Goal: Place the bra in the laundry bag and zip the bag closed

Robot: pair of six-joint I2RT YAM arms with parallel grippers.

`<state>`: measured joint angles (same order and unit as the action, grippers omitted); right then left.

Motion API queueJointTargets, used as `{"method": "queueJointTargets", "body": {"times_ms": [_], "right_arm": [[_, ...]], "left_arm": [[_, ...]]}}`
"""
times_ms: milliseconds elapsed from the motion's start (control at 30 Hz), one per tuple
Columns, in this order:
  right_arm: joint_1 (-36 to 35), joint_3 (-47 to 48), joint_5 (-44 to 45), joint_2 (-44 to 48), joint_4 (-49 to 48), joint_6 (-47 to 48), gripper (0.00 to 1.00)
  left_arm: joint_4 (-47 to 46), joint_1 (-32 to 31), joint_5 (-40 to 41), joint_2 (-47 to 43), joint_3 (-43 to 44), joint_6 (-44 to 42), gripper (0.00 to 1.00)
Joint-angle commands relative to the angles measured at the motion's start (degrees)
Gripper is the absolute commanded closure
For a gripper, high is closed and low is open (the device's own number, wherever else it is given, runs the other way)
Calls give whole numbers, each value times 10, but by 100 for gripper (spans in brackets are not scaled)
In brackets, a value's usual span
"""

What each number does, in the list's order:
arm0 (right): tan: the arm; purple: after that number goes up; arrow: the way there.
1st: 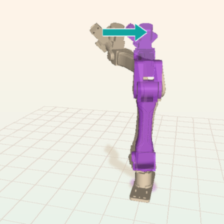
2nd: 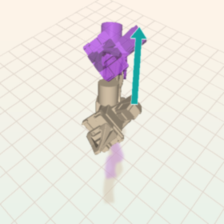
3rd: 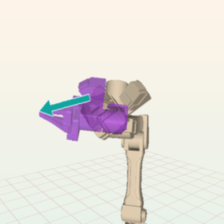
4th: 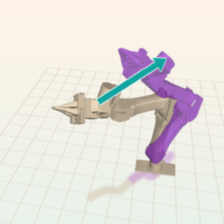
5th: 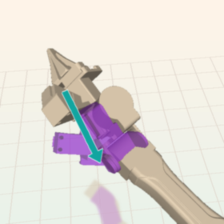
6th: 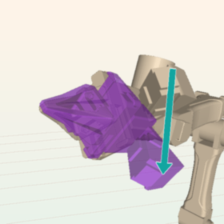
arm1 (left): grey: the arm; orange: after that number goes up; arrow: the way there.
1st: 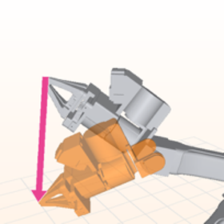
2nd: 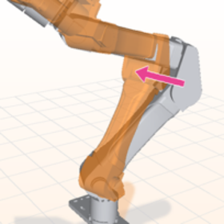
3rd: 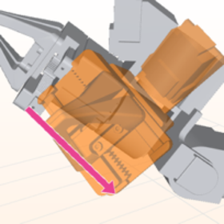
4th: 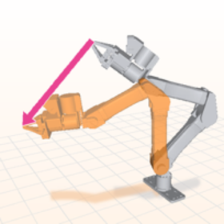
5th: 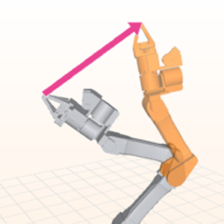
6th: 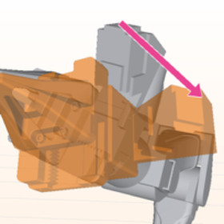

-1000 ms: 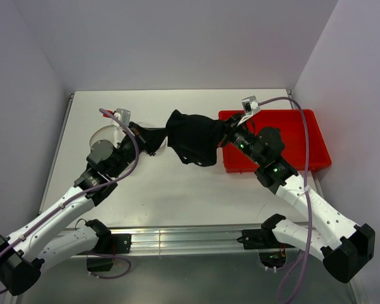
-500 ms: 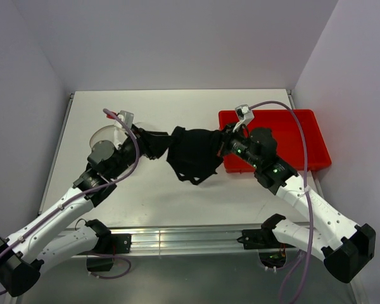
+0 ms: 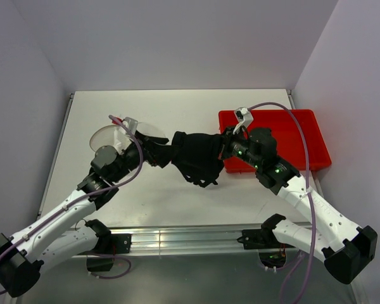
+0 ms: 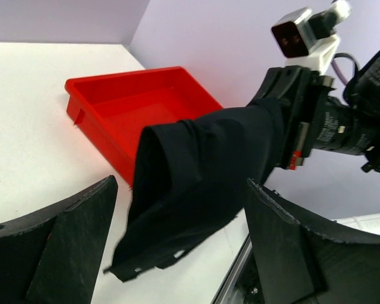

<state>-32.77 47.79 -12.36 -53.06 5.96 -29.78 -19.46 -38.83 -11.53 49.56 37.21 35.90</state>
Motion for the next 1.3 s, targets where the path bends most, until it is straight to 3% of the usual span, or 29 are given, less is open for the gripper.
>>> {"method": "queueJointTargets", "body": {"times_ms": [0,100,200,300,333,400,533,633,667,733,767,867,1100,1267], "right_arm": [[-4,26,-52,13,-21,-6,100],[-4,20,-81,18,-26,-5,100],[-4,20,-101,16,-17,2,100],[-3,14,-113,19,-18,1,100],[-3,12,-118,18,-20,0,100],[-3,12,-118,16,-15,3,100],[-2,17,-106,24,28,28,100],[5,20,-97,40,73,60,78],[7,20,-94,55,82,74,62],[14,14,-96,73,106,88,50],[17,14,-92,93,117,96,36],[18,11,-82,132,138,108,15],[17,78,-116,154,139,140,1],[2,191,-189,38,127,216,0]], "left_arm": [[-54,0,-15,19,19,-21,13],[-87,0,-30,40,13,-20,13],[-126,0,-44,41,0,-6,23],[-167,0,-60,42,-6,11,56],[-169,0,-63,44,-5,15,78],[-167,0,-65,43,-1,22,98],[-166,-1,-57,21,-1,29,100],[-124,0,-22,-12,6,21,100],[-115,0,-5,-19,7,19,100],[-85,0,8,-39,14,14,100],[-74,0,19,-44,15,12,100],[-59,0,20,-61,8,12,100],[-87,0,-12,-70,-3,28,100],[-95,0,-31,-62,-1,27,100]]}}
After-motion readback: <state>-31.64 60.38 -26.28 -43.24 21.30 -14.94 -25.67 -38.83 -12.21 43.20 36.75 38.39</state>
